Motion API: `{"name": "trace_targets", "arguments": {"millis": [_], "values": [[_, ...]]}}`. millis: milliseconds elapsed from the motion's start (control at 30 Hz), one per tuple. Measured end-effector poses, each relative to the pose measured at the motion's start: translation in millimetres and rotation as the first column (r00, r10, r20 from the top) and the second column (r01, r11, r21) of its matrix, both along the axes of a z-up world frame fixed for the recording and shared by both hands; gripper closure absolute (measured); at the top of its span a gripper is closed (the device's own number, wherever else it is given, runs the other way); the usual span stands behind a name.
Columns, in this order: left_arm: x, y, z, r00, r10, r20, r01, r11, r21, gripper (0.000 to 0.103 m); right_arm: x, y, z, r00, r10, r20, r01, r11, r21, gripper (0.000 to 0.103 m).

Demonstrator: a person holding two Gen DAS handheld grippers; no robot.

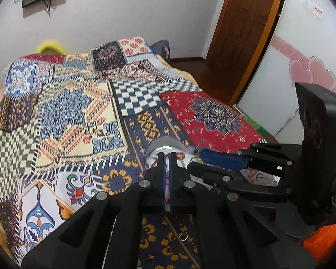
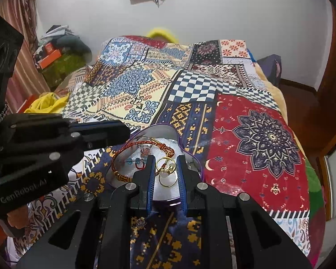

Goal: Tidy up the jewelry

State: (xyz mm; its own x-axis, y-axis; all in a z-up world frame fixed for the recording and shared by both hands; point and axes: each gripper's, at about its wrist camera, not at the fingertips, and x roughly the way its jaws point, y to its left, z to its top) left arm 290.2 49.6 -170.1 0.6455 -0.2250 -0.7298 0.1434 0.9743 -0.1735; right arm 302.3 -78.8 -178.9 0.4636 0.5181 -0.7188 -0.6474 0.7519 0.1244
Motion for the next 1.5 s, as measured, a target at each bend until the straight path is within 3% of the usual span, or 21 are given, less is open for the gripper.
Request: {"name": "trace_targets", "arguments": {"millis": [233,400,533,600,700,1067,1500], "values": [[-5.2,5.1,-1.3,1.000,0.007,-0.015,-0.007,1.000,0.007,0.100,-0.9,6.7,-3.7,1.000,0.020,0.005,-0.020,0.999,-0.038,0.086],[-13.6,7.8,9.4,1.000,0.026,0.011,-0.026,1.000,0.016,0.084,-1.1,8.0,-1.5,1.000,0.018,0.000,-0.018,0.998,-0.056,0.086],[-23.7,9.7,19.2,0.999,0.036,0.029,-0.037,0.999,0.025,0.082,-7.7,8.4,4.1,1.000,0.004,0.027,-0.002,0.998,-0.070,0.069],[-29.7,11.3,24.3,0.998,0.043,0.039,-0.044,0.999,0.027,0.076,-13.1,7.3,9.3,0.999,-0.005,0.054,0.009,0.997,-0.071,0.064],[-39.0,13.1,32.0,0.997,0.056,0.056,-0.058,0.998,0.034,0.069,-21.1,5.2,17.1,0.997,-0.005,0.072,0.010,0.998,-0.069,0.064],[-76.2,11.9,50.4,0.993,0.059,0.099,-0.066,0.995,0.071,0.063,-49.7,-6.9,39.8,0.991,-0.019,0.132,0.028,0.998,-0.062,0.064],[-93.6,14.2,6.0,0.999,0.046,-0.009,-0.045,0.996,0.077,0.063,-61.1,-13.9,-3.9,0.998,-0.053,0.022,0.055,0.990,-0.132,0.064]]}}
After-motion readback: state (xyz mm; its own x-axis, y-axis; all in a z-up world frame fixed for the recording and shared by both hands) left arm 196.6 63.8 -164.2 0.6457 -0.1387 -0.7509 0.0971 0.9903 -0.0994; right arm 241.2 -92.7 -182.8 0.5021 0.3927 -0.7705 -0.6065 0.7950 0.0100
